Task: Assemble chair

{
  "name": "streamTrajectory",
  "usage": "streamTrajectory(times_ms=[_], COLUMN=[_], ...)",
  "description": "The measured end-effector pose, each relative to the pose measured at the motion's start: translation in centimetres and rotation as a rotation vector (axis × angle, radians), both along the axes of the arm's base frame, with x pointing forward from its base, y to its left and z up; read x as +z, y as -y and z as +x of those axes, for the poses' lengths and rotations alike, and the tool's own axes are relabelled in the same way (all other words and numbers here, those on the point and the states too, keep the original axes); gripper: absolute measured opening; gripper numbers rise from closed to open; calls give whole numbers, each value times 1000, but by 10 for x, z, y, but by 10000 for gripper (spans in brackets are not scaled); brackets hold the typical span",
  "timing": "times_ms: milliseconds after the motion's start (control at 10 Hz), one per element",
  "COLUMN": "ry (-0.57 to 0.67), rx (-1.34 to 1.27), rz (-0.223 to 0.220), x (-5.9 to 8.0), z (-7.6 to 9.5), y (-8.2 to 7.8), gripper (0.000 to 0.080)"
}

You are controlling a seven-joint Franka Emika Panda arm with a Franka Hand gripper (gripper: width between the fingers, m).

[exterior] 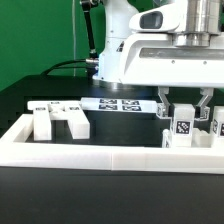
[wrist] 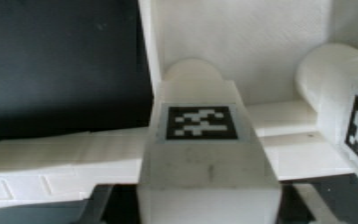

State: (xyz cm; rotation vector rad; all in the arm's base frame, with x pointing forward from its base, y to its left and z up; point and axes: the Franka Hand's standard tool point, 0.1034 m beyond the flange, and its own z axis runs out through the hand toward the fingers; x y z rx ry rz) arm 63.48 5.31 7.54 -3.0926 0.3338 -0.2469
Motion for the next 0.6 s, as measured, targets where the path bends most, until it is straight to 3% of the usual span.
streamTrajectory(times_ms=[600], ry=[-6], rx=[-517], rz=[92], x=[-1], z=[-1], y=[1], gripper=[291])
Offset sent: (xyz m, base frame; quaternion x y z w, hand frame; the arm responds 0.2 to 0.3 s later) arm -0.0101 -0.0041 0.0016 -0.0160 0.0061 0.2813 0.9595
